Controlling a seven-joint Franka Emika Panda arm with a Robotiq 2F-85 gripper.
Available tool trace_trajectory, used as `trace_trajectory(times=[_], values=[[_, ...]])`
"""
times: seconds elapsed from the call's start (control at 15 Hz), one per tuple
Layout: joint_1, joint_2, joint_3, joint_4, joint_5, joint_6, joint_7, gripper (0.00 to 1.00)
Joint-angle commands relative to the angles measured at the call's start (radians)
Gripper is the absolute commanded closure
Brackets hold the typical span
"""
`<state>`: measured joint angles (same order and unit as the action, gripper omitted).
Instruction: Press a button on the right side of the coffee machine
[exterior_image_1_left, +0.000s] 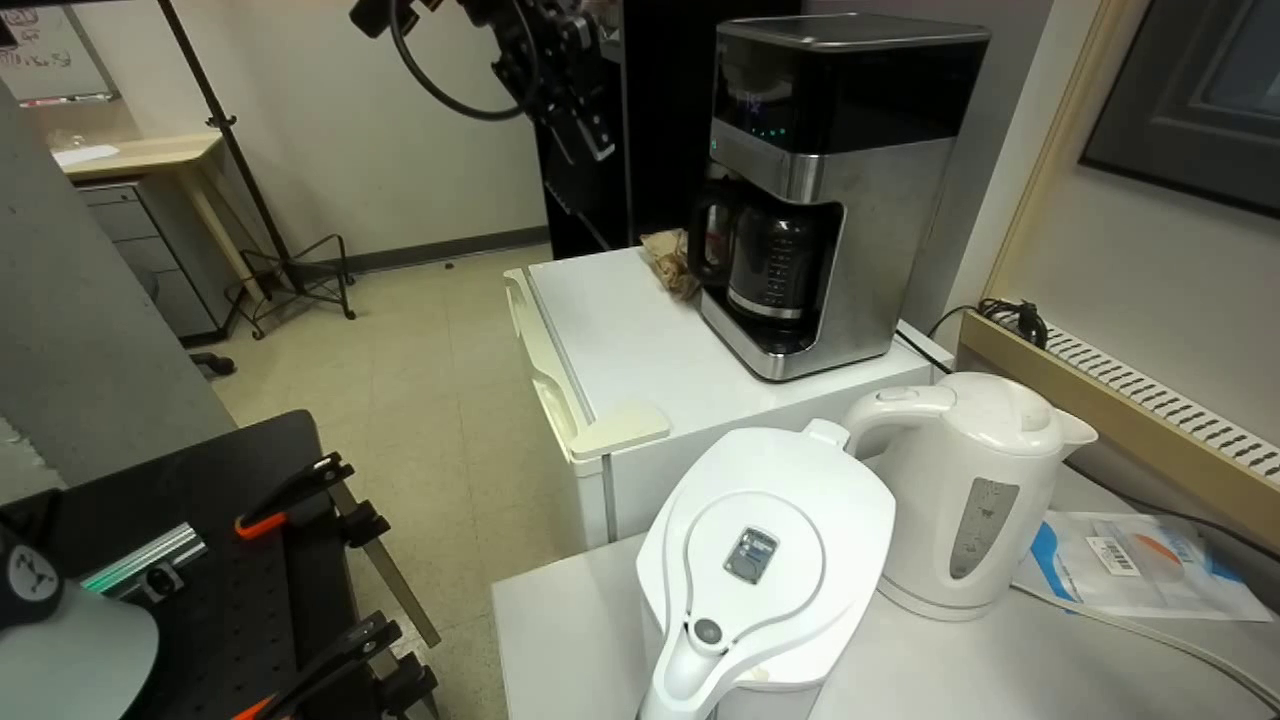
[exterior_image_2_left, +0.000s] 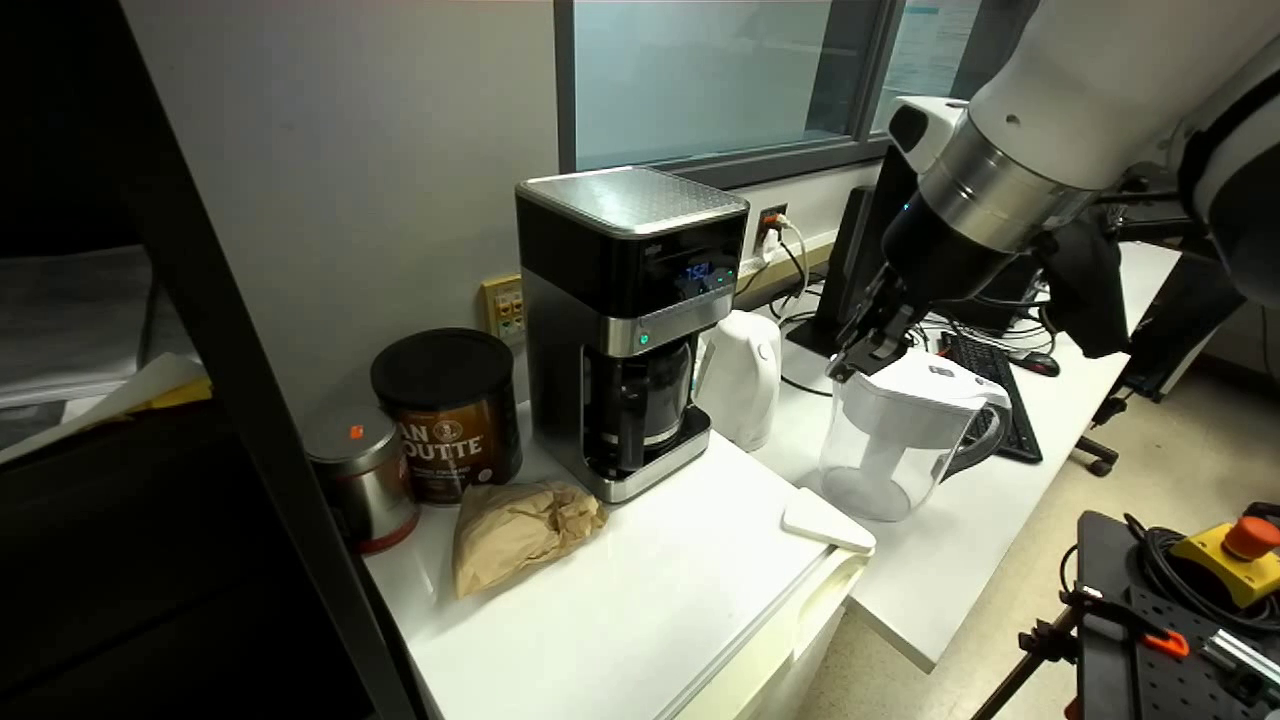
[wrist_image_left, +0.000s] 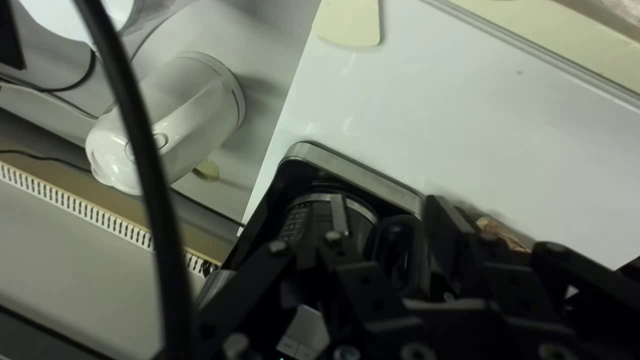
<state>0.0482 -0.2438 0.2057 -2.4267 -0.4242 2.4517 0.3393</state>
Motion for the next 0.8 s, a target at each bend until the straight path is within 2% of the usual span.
trace_trajectory(times=[0.0, 0.13, 0.73], values=[[-0.050, 0.014, 0.034, -0.007, -0.171, 0.086, 0.140, 0.87], [-0.071, 0.036, 0.044, 0.013, -0.264, 0.092, 0.223, 0.99], [-0.058, 0.170, 0.002, 0.136, -0.552, 0.069, 0.502, 1.00]])
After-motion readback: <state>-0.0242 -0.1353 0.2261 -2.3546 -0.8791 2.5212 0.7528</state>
